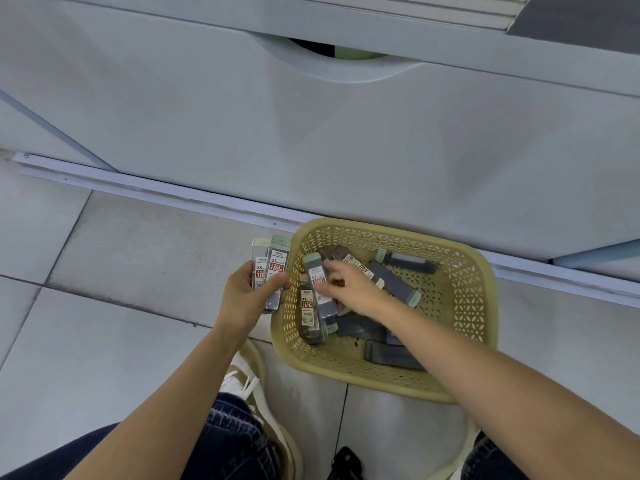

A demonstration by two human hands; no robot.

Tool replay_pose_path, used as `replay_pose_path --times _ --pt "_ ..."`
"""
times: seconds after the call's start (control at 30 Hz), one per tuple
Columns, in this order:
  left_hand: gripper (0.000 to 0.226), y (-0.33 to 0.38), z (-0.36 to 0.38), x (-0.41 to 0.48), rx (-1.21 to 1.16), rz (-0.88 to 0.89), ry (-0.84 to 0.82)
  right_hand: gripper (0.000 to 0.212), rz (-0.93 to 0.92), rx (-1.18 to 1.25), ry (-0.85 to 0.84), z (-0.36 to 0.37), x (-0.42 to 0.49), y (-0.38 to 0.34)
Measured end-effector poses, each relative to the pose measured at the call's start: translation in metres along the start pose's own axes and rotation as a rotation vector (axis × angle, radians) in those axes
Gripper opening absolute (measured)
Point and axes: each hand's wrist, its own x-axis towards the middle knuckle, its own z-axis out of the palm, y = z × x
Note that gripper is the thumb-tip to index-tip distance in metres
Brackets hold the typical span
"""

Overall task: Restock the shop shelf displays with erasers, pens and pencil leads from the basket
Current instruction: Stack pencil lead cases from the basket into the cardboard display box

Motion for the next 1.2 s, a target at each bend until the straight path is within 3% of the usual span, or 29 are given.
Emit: replay_pose_path --times 0.23,0.33,0.4,0.53,0.7,0.87,1.07,1.2 --pt "0.021 -0.001 -0.001 -0.001 -0.006 0.013 -0.014 0.034 -0.125 -0.289 0.264 0.028 0.006 0.008" --pt "0.023 0.002 -0.001 -0.002 -0.009 0.018 -0.017 0.033 -0.147 -0.181 0.305 0.02 0.001 0.004" --pt "0.022 0.004 0.0 -0.003 -0.004 0.026 -0.021 0.028 -0.13 0.016 0.331 0.009 -0.006 -0.003" --pt "0.014 0.014 0.009 -0.007 0.018 0.079 -0.058 0.018 -0.103 0.323 0.248 -0.024 -0.021 -0.02" --pt "0.011 0.036 0.037 -0.02 -0.052 0.056 -0.121 0.042 -0.169 0.428 0.153 -0.058 -0.047 -0.039" --pt "0.033 0.05 0.059 -0.041 -0.078 0.04 -0.314 0.04 -0.206 0.467 0.124 -0.062 -0.069 -0.041" --pt "0.031 0.05 0.054 -0.049 0.151 0.035 -0.315 0.029 -0.198 0.544 0.174 -0.073 -0.077 -0.04" --pt "0.03 0.055 0.052 -0.052 0.313 0.07 -0.398 0.035 -0.15 0.461 0.042 -0.083 -0.077 -0.04"
